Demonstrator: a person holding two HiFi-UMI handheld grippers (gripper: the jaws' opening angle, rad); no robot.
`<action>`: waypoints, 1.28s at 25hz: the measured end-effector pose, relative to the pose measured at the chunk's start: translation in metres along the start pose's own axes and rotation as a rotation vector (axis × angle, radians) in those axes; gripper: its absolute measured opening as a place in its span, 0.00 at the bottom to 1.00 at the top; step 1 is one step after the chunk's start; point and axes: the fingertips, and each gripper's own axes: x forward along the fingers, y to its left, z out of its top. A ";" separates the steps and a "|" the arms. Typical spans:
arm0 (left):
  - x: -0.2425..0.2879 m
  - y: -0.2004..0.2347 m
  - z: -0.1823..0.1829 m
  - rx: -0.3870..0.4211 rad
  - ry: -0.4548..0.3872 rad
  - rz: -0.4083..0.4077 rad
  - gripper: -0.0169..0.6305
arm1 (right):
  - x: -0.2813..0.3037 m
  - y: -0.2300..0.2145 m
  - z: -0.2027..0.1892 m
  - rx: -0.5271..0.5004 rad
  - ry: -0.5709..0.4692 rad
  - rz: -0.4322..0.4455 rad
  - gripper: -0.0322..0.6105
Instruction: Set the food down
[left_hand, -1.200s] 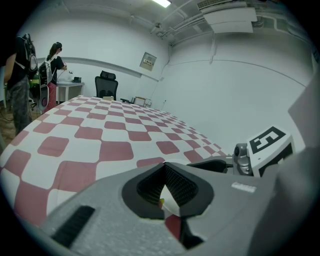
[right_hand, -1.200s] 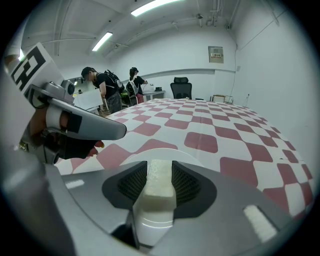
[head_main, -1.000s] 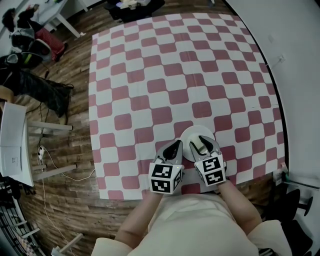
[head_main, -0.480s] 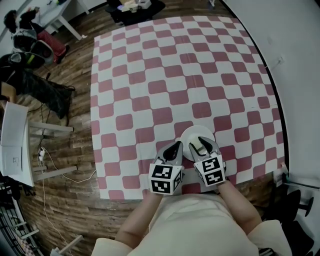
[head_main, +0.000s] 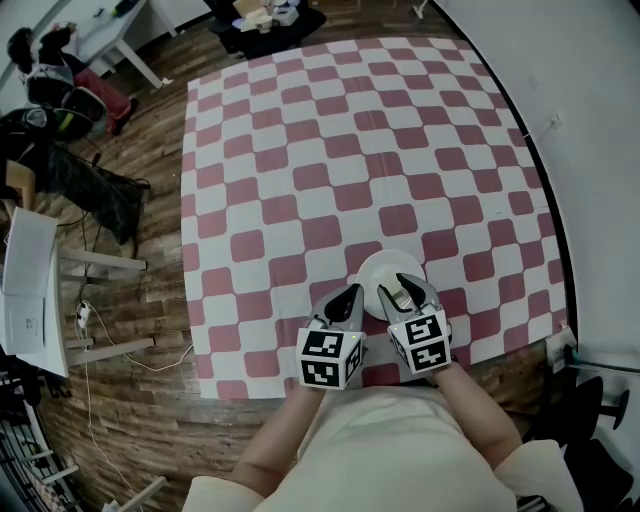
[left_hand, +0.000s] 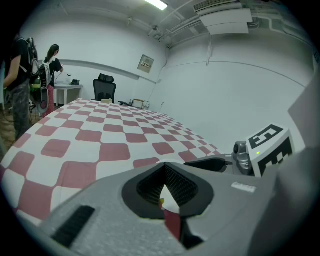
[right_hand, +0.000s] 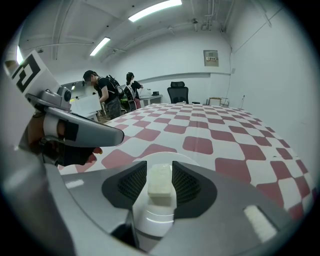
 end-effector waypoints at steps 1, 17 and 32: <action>-0.001 -0.001 0.000 0.001 -0.002 -0.001 0.04 | -0.002 -0.001 0.000 0.002 -0.003 -0.003 0.31; -0.023 -0.016 -0.002 0.002 -0.037 0.005 0.04 | -0.036 0.008 0.012 0.029 -0.086 -0.026 0.24; -0.051 -0.031 -0.007 0.005 -0.074 0.009 0.04 | -0.070 0.021 0.017 0.042 -0.144 -0.040 0.11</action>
